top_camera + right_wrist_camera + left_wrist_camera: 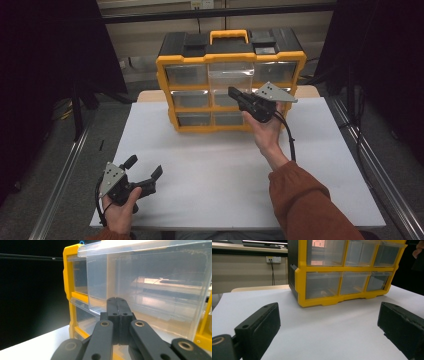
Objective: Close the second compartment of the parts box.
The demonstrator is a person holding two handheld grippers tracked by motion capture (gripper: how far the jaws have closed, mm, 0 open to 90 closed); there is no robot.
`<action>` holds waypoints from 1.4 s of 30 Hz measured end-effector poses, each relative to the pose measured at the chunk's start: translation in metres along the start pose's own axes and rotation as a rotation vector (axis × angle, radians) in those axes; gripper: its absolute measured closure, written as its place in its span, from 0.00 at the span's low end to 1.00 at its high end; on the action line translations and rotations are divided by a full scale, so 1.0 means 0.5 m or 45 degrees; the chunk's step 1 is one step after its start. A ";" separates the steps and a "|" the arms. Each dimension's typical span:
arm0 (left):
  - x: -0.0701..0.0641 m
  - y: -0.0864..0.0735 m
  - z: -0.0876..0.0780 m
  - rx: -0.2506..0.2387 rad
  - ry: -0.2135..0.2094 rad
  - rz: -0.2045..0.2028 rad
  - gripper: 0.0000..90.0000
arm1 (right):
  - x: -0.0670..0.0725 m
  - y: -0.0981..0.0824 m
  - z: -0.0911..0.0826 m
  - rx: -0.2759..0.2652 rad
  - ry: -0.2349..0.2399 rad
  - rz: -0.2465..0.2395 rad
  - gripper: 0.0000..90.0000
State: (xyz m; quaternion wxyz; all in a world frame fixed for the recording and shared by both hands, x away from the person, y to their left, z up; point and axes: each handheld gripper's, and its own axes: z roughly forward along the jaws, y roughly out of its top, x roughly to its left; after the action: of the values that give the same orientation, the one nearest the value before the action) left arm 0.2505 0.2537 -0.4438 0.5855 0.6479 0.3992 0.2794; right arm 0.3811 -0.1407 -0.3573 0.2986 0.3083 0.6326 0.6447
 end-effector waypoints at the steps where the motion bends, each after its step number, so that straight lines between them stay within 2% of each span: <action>1: 0.000 0.000 0.000 -0.001 -0.001 -0.002 0.05 | -0.001 0.000 0.001 -0.003 -0.003 0.001 1.00; 3: 0.000 0.000 0.000 -0.003 0.000 -0.004 0.05 | -0.001 0.000 0.001 -0.005 -0.001 0.001 1.00; 4: -0.002 0.000 0.002 -0.011 0.004 -0.023 0.05 | -0.001 0.000 0.001 -0.008 -0.002 0.001 1.00; 7: 0.000 0.000 0.000 -0.003 0.008 -0.006 0.05 | -0.002 0.000 0.002 -0.012 -0.009 0.003 1.00; 11: -0.002 0.000 0.001 -0.009 0.005 -0.019 0.05 | -0.003 0.001 0.005 -0.011 -0.018 0.003 1.00; 15: 0.000 0.001 -0.001 0.003 0.005 0.014 0.05 | -0.005 0.002 0.007 -0.008 -0.022 -0.002 1.00; 18: -0.001 0.001 -0.001 0.004 0.000 0.006 0.05 | -0.007 0.003 0.010 -0.003 -0.021 -0.001 1.00; 20: 0.003 0.001 -0.002 0.002 0.022 -0.003 0.05 | -0.010 0.004 0.012 0.003 -0.022 0.008 1.00; 25: 0.002 0.000 -0.001 0.001 0.010 -0.001 0.05 | -0.011 0.006 0.014 0.012 -0.024 0.005 1.00; 26: -0.001 0.000 0.001 -0.006 0.007 -0.014 0.05 | -0.012 0.006 0.014 0.013 -0.023 0.001 1.00; 28: 0.000 0.000 0.000 0.003 0.004 -0.002 0.05 | -0.014 0.008 0.016 0.019 -0.018 0.005 1.00; 34: 0.002 -0.001 -0.001 0.014 0.026 -0.007 0.05 | -0.019 0.007 0.020 0.013 -0.021 0.004 1.00; 42: 0.001 -0.001 -0.001 0.012 0.019 -0.003 0.05 | -0.021 0.009 0.025 0.017 -0.033 0.002 1.00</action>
State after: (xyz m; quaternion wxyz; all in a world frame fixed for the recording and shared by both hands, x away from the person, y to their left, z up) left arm 0.2503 0.2546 -0.4440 0.5799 0.6480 0.4055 0.2818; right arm 0.3977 -0.1410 -0.3529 0.3043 0.3189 0.6327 0.6367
